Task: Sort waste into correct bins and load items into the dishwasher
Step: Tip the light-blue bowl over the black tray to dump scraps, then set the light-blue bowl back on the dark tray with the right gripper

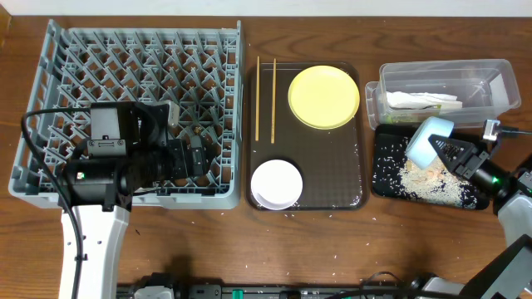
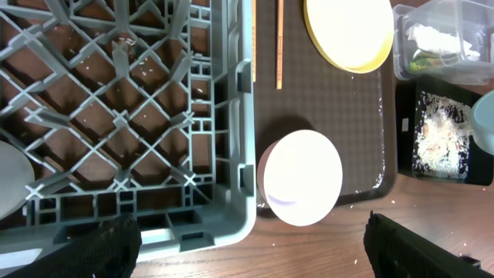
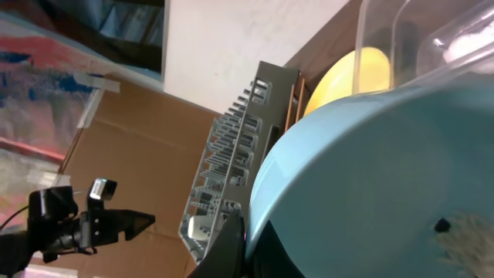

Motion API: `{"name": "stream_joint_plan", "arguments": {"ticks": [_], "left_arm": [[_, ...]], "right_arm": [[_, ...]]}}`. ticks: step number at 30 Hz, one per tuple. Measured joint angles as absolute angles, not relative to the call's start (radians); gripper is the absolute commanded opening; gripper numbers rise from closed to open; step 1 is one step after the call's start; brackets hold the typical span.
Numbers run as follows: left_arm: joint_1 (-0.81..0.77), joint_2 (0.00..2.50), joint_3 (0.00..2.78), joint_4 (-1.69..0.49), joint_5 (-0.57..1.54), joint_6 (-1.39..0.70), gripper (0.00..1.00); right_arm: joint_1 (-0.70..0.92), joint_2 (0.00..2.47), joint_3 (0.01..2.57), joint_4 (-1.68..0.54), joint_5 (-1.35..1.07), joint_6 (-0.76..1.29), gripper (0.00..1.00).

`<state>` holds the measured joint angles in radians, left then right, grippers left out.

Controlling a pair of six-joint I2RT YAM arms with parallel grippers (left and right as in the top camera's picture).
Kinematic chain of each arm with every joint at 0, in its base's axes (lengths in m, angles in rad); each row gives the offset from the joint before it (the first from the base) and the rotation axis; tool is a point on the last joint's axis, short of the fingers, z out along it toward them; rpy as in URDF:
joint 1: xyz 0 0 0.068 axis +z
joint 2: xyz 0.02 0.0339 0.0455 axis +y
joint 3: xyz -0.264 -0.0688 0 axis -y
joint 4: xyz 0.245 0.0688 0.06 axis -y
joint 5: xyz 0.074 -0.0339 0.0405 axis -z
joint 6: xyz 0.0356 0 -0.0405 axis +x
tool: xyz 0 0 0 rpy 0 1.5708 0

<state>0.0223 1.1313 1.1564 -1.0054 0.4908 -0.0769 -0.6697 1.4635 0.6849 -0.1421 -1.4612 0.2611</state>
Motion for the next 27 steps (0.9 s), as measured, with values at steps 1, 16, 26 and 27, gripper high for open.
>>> {"name": "stream_joint_plan", "arguments": {"ticks": [1,16,26,27], "left_arm": [[0.022,1.131,1.156,-1.011,0.491,-0.076,0.93],[0.022,1.131,1.156,-1.018,0.491,-0.076,0.93],[0.022,1.131,1.156,-1.014,0.491,-0.077,0.91],[0.022,1.131,1.156,-1.005,0.491,-0.076,0.9]], "right_arm": [[-0.663,1.464,0.686,-0.162,-1.439,0.271,0.01],[-0.614,1.461,0.683,-0.156,-1.4,0.286,0.01],[-0.471,1.403,0.683,-0.168,-1.32,0.329,0.01],[-0.398,1.349,0.684,-0.167,-1.294,0.33,0.01]]}}
